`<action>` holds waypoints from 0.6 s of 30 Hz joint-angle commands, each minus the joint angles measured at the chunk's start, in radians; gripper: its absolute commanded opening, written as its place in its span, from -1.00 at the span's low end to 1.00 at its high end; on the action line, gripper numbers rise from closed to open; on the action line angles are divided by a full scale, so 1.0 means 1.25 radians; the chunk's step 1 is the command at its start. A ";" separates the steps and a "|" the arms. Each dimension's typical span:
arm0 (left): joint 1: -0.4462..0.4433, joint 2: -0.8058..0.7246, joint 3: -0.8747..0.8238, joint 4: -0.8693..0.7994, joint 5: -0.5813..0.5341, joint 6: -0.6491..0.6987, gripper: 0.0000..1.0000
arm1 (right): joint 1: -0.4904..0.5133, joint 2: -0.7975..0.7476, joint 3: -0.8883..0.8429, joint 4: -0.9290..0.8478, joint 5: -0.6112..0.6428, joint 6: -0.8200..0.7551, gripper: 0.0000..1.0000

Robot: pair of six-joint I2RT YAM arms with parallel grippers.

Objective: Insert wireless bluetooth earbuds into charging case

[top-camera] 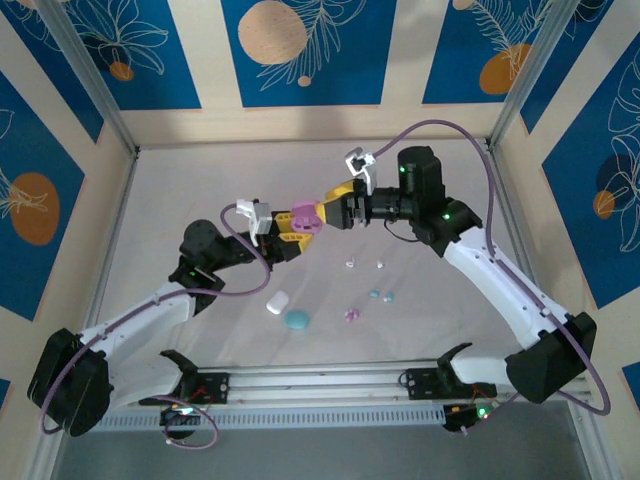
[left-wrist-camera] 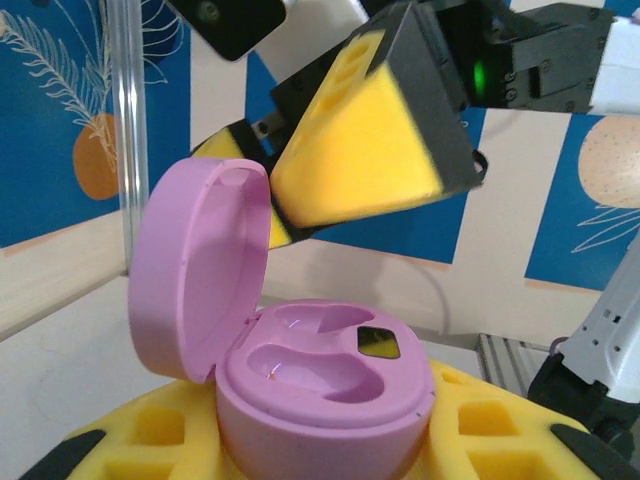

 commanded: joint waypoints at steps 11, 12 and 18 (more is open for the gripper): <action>-0.010 -0.056 -0.077 0.047 -0.091 0.021 -0.32 | -0.149 -0.149 -0.119 -0.306 0.214 0.211 -0.18; -0.011 -0.061 -0.080 0.046 -0.094 0.021 -0.31 | -0.148 -0.138 -0.126 -0.340 0.211 0.205 -0.24; -0.011 -0.109 -0.095 -0.002 -0.115 0.039 -0.31 | -0.057 -0.079 -0.232 -0.426 0.241 0.259 -0.36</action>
